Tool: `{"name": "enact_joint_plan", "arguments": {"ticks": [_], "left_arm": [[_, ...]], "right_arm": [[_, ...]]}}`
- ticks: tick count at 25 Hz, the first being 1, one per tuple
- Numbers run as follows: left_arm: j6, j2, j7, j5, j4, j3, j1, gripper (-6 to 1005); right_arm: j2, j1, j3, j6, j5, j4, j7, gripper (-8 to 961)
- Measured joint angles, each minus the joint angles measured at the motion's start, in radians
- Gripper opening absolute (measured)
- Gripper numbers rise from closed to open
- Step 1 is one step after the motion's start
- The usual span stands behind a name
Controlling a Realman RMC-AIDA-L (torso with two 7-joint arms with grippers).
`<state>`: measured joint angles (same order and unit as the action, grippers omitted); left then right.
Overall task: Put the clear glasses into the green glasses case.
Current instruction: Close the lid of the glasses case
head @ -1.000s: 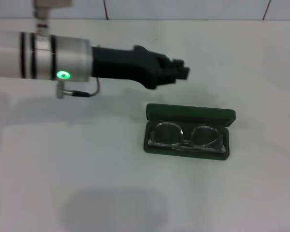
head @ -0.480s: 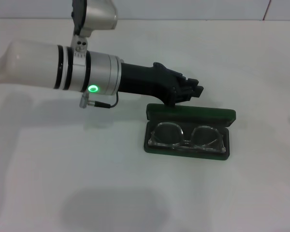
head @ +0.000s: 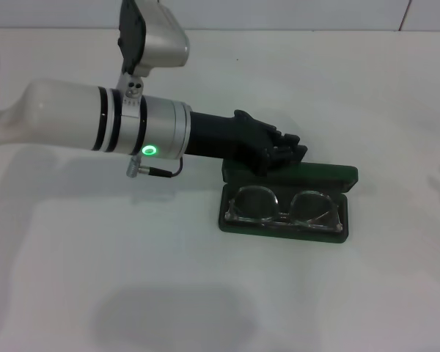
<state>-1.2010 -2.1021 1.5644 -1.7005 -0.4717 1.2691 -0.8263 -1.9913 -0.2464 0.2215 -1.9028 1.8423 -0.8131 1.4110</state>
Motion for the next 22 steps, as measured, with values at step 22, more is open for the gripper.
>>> {"name": "enact_joint_plan", "arguments": {"ticks": [22], "left_arm": [[0.04, -0.001, -0.012, 0.047, 0.024, 0.068, 0.0, 223]], "right_arm": [[0.0, -0.004, 0.009, 0.023, 0.025, 0.037, -0.032, 292]]}}
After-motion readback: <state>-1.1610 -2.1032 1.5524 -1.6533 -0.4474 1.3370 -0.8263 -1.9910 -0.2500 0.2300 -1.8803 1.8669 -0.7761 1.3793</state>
